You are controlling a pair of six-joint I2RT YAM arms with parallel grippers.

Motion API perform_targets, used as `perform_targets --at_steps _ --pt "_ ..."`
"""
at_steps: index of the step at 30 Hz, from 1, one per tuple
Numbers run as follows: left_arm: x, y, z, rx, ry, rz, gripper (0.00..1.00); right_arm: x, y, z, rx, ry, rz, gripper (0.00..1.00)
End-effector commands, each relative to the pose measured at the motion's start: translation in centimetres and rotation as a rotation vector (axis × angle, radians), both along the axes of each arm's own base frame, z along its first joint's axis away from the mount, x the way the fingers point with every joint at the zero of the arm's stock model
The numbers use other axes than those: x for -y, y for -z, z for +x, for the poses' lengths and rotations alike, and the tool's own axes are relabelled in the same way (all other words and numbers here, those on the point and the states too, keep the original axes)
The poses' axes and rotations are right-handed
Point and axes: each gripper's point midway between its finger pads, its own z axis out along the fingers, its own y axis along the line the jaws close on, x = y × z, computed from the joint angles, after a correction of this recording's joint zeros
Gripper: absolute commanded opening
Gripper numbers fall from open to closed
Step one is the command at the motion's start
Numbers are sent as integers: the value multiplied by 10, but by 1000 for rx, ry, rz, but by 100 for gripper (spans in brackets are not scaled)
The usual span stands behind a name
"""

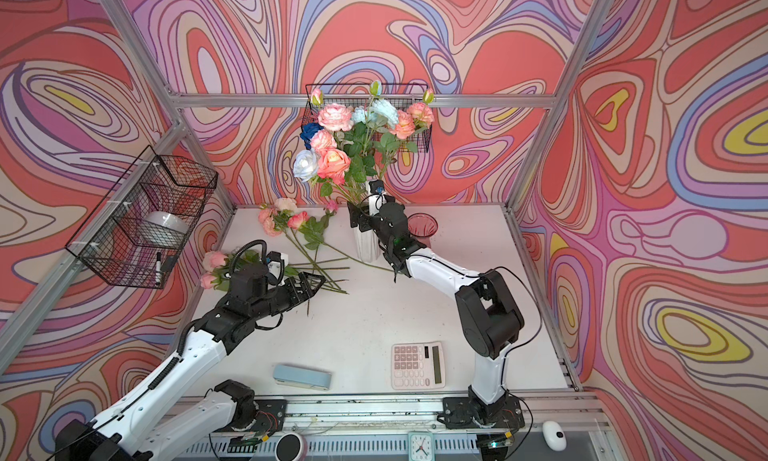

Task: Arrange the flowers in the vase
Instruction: 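Open the right gripper and move it toward the pink glass vase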

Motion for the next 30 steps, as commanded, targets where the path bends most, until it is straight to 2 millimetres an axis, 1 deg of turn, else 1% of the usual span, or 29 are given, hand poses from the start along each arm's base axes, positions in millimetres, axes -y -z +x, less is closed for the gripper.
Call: perform_targets --at_steps 1,2,3,5,7,9,10,12,13,15,19,21,22,23,26,28,30 --pt "0 -10 3 29 -1 -15 90 8 -1 -12 -17 6 20 98" --pt "0 -10 3 30 -1 -15 91 10 -6 -19 -14 0 31 98" --pt "0 -12 3 31 -1 -17 91 11 -7 -26 -16 -8 35 98" --pt "0 -13 2 33 -1 -18 91 13 -5 -41 -27 -16 37 98" --pt "0 -15 2 39 -1 -22 92 15 -5 -60 -35 -27 43 98" --pt "0 -15 1 40 -1 -24 93 22 -4 -82 -62 -31 53 98" --pt "0 -15 2 40 -2 -25 94 25 -2 -90 -86 -28 58 97" --pt "1 -14 1 35 -2 -32 96 41 5 -104 -184 14 63 92" --pt "1 -14 1 34 -3 -36 98 49 7 -110 -214 37 72 91" --pt "2 -12 0 31 0 -49 100 69 13 -124 -285 92 76 92" --pt "4 -11 -1 24 10 -62 100 109 14 -142 -374 240 70 96" --pt "5 -10 -3 19 15 -65 100 135 14 -144 -413 334 72 95" --pt "5 -10 -4 18 16 -66 100 149 16 -140 -435 375 75 93" --pt "5 -10 -5 18 17 -68 100 165 20 -135 -467 423 87 92" --pt "4 -11 -8 20 22 -72 100 198 36 -115 -568 472 151 88" --pt "5 -12 -10 22 30 -75 100 214 46 -103 -609 511 180 88" --pt "5 -14 -12 31 38 -77 100 222 51 -88 -626 505 230 87"
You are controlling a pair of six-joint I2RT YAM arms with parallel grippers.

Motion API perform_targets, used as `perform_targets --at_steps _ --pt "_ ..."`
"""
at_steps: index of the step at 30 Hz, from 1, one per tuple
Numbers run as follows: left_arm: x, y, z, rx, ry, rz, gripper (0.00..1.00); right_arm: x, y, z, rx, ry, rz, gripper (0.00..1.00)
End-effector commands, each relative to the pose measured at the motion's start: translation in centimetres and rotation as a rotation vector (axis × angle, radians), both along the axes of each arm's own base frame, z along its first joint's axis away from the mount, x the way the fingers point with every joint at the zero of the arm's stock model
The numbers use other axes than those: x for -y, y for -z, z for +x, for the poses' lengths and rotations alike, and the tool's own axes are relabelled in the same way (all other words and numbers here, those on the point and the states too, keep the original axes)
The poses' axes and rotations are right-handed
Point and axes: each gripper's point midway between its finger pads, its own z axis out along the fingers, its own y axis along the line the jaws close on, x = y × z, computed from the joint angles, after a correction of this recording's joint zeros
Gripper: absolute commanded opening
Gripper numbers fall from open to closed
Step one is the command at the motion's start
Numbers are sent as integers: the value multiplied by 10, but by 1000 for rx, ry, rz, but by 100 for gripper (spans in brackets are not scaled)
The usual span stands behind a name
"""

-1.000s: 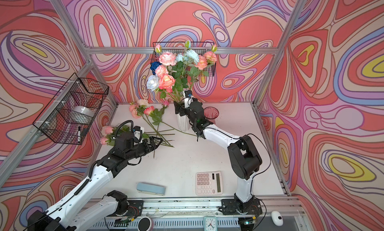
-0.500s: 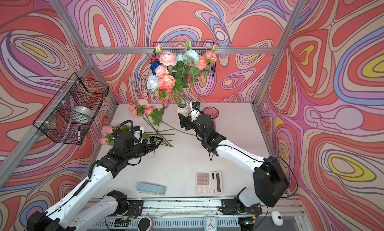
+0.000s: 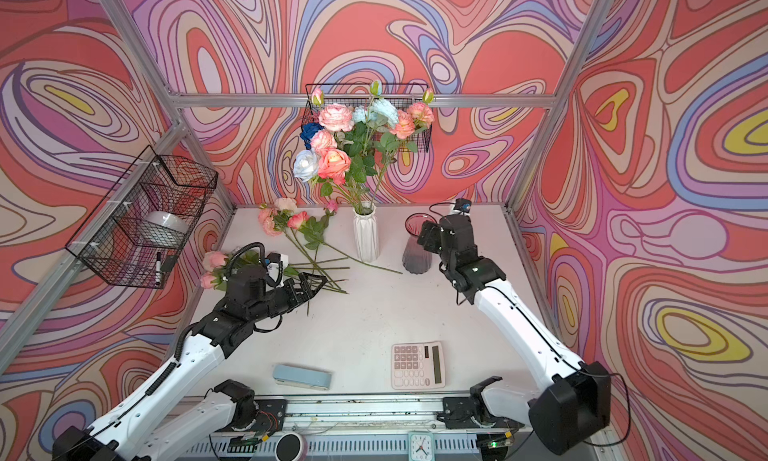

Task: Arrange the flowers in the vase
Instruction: 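Open the right gripper and move it toward the pink glass vase, then grasp the pink glass vase rim with the right gripper and drag it nearer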

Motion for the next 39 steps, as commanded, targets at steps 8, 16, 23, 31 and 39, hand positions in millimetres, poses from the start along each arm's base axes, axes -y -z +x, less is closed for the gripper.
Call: perform_targets --at_steps 8,16,23,31,39 --pt "-3 -13 -11 59 13 -23 99 5 21 53 -54 -18 162 85" --pt "-6 -6 -12 42 -1 -13 99 -3 55 66 -202 -46 132 69" --pt "-5 -1 -11 27 6 -9 99 1 75 54 -282 -46 89 45" --pt "-5 0 -11 20 2 -4 98 6 74 39 -303 -53 57 11" --pt "-5 1 -11 16 7 1 98 6 59 16 -281 -89 53 0"
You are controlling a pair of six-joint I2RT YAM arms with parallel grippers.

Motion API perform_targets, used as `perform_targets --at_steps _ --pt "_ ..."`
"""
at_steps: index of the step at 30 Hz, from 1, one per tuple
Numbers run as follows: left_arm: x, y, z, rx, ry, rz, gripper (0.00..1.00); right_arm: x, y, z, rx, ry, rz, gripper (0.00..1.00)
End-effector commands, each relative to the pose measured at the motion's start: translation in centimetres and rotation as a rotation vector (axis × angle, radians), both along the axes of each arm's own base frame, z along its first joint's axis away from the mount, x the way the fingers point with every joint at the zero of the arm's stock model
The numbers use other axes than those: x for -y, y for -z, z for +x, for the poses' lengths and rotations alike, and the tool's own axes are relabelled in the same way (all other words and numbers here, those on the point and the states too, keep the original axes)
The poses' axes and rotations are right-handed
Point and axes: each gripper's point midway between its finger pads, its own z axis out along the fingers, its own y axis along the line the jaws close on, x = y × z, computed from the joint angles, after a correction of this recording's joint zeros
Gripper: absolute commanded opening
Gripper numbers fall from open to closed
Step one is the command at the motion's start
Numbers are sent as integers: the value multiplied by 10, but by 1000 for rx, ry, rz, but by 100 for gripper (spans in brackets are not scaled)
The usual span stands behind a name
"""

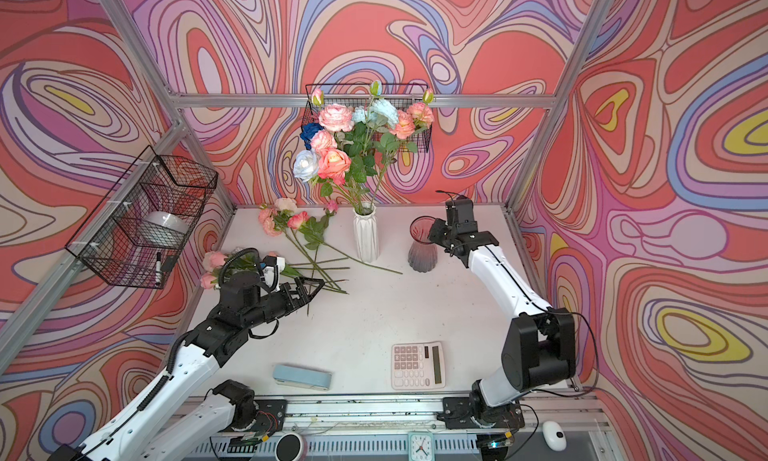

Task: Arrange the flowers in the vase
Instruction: 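Grasp the pink glass vase rim with the right gripper and drag it nearer, then release the pink vase with the right gripper while the left reaches the loose roses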

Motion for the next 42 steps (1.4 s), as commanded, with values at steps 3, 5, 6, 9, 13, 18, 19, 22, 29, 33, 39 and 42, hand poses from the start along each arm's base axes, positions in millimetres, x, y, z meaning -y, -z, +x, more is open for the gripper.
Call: perform_targets --at_steps 3,5,6,9,13,18,19,22,29,33,39,42 --pt "-4 5 -1 -9 -4 24 98 1 -9 -35 -16 -46 -11 0" --pt "-5 5 -1 -7 -8 31 98 -7 -15 -46 -6 -77 21 0" --pt "-6 4 -1 -4 -12 34 98 -13 -19 -53 -2 -96 36 0" --pt "-7 4 0 -1 -19 44 99 -39 -26 -71 -4 -170 72 0" --pt "-8 5 1 -1 -24 53 98 -84 -36 -95 -13 -289 97 0" --pt "-8 8 1 -10 -24 58 98 -137 -41 -118 -49 -422 161 0" --pt "-9 9 1 -12 -24 60 98 -145 -42 -120 -56 -439 183 0" --pt "-10 10 1 -14 -30 63 98 -168 -38 -126 -97 -494 235 0" --pt "-10 9 0 -15 -28 66 98 -213 -17 -134 -199 -589 251 0" --pt "-11 8 0 -16 -25 69 99 -228 -15 -141 -235 -626 287 0" --pt "-11 4 0 -7 -20 77 98 -230 -27 -156 -265 -658 253 0" --pt "-11 7 0 -17 -20 77 99 -226 -28 -163 -282 -659 232 0"
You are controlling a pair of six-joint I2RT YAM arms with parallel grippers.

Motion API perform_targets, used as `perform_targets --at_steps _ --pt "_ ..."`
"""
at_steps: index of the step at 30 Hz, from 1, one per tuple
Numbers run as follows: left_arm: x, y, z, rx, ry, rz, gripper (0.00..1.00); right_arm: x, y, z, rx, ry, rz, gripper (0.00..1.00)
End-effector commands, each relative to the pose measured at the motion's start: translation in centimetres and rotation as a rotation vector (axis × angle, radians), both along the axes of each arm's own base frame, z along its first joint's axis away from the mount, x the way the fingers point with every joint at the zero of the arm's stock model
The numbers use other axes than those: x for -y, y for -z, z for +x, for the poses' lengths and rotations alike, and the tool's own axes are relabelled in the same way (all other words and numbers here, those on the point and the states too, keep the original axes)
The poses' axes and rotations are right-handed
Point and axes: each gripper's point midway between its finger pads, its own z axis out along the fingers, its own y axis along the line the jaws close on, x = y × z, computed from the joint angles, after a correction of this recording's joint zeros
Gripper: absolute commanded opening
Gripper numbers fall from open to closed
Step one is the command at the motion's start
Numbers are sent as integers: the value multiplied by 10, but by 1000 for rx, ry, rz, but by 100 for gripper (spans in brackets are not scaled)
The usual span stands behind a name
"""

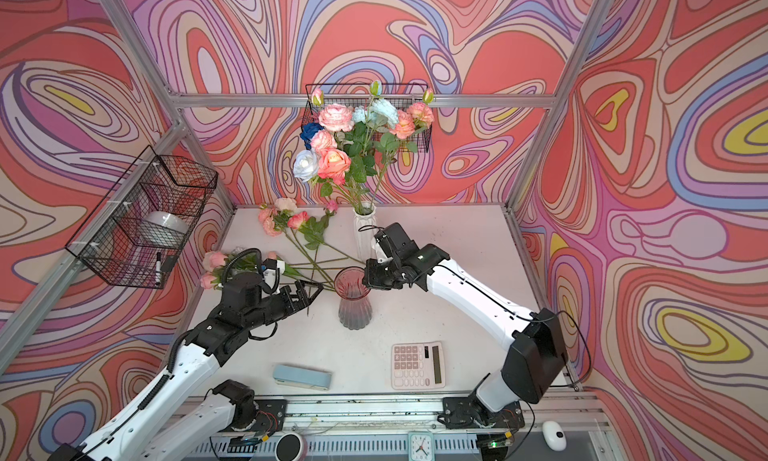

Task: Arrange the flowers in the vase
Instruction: 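Release the pink vase with the right gripper while the left reaches the loose roses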

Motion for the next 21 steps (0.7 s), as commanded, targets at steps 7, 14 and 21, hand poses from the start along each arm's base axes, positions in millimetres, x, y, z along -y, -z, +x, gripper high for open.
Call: perform_targets --at_steps 7,14,21 --pt "0 -5 5 6 -3 6 99 -3 -20 -10 27 -21 47 1" --pt "1 -8 6 7 1 -1 98 0 -27 -4 99 -11 47 52" --pt "-2 -15 8 25 -22 4 98 11 -53 3 221 5 38 65"
